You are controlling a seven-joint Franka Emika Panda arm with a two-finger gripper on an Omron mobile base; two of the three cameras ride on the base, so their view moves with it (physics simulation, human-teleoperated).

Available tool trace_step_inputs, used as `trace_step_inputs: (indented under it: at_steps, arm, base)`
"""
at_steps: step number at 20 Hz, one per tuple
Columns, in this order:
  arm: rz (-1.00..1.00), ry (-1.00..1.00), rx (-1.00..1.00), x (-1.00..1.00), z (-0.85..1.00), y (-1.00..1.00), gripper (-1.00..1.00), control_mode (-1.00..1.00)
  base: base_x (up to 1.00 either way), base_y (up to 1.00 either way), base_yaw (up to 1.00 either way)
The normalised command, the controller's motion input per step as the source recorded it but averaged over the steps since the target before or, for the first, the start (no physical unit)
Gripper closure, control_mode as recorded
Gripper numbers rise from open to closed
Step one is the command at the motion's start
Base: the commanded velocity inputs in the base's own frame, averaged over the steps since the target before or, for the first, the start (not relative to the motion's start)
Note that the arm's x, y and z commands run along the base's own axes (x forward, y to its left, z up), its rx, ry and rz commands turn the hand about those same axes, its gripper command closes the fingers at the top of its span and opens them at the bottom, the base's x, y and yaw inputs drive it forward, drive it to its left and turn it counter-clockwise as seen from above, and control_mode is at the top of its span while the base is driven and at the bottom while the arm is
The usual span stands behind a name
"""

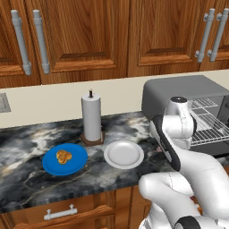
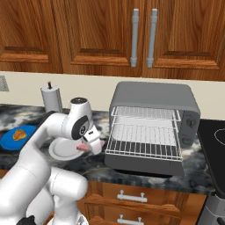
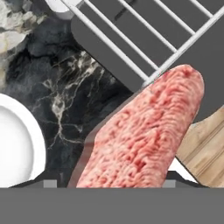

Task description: Open the toaster oven door. Place the bread on the top rack in the toaster oven and place the steak on the bottom rack.

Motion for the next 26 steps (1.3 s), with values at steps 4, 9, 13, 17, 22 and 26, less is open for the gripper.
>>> trace_step_inputs:
  at_steps: [4,9,13,17,22,26]
  arm:
    - [-0.01,0.00,0.02,0.17,0.28,-0.47,1.00,-1.00]
    - [-0.06,0.00,0.00,0.37,0.17,-0.48,1.00,-1.00]
    - [-0.04,0.00,0.00,0.33,0.11,-0.47,1.00,-1.00]
    - [-0.01,0.00,0.00,0.32,0.01,-0.49,1.00,-1.00]
    - [0.00,0.00,0.00,0.21,0.00,-0.48,1.00,-1.00]
    - [0.00,0.00,0.00,0.15,-0.01,-0.27,1.00,-1.00]
  base:
    - [0.00,0.00,0.00]
    - [0.00,0.00,0.00]
    - [0.00,0.00,0.00]
    - [0.00,0.00,0.00]
    - [0.00,0.00,0.00]
    - [0.00,0.00,0.00]
